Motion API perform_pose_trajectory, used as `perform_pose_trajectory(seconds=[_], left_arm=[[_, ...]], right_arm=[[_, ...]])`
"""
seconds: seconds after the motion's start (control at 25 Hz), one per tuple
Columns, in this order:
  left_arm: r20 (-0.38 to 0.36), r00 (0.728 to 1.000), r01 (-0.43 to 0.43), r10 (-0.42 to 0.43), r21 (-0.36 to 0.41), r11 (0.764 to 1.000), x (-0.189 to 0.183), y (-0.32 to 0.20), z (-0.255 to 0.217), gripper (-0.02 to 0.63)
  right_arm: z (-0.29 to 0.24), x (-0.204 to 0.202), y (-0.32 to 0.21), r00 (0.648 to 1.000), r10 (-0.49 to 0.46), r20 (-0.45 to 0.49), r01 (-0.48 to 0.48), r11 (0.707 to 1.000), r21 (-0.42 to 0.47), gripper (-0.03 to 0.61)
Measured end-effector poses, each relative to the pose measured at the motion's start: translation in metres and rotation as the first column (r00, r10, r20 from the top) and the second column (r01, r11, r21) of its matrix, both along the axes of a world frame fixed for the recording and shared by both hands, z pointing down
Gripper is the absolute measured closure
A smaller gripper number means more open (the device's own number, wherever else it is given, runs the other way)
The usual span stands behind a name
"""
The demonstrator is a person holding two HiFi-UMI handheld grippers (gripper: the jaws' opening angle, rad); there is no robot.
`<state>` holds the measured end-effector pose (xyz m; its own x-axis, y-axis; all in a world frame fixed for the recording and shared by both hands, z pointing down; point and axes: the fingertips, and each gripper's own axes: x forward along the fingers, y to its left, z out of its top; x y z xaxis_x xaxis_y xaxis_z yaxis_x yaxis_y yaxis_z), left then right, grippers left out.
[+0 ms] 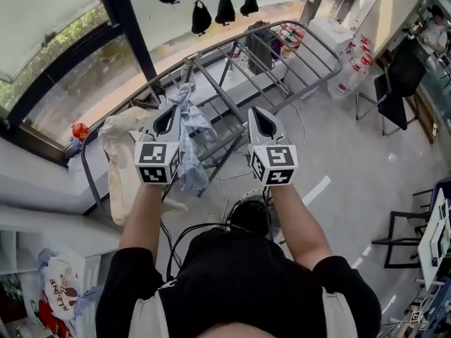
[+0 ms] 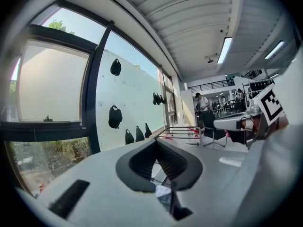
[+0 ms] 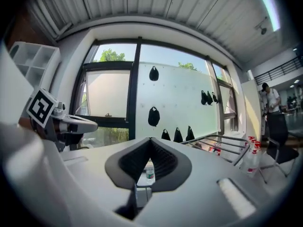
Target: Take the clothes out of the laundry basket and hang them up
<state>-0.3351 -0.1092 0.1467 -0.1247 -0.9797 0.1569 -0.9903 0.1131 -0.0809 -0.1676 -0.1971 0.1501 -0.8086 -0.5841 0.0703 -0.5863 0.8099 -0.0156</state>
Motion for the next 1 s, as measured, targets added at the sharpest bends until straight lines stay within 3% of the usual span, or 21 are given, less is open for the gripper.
perform_pose_trajectory(seconds=[0.12, 0.32, 0.56, 0.76, 1.0], left_arm=[[-0.013, 0.999, -0.042, 0.042, 0.027, 0.999, 0.054, -0.004, -0.015, 0.607], [0.020, 0.992, -0.125, 0.124, 0.073, 0.989, 0.134, -0.010, -0.027, 0.607], [0.010, 0.972, -0.234, 0.234, 0.070, 0.970, 0.212, -0.023, -0.021, 0.607], [0.025, 0.956, -0.292, 0.291, 0.070, 0.954, 0.252, -0.033, -0.025, 0.607], [0.039, 0.945, -0.325, 0.323, 0.068, 0.943, 0.273, -0.039, -0.030, 0.607]], right_arm=[[-0.024, 0.040, 0.003, 0.997, 0.042, 0.064, -0.044, 0.999, 0.028, 0.566], [-0.044, 0.102, 0.015, 0.992, 0.089, 0.088, -0.097, 0.992, 0.085, 0.566], [-0.049, 0.186, 0.021, 0.960, 0.254, 0.113, -0.265, 0.960, 0.094, 0.568], [-0.048, 0.228, 0.015, 0.940, 0.320, 0.118, -0.329, 0.942, 0.067, 0.568], [-0.051, 0.244, 0.017, 0.933, 0.337, 0.127, -0.347, 0.935, 0.072, 0.568]])
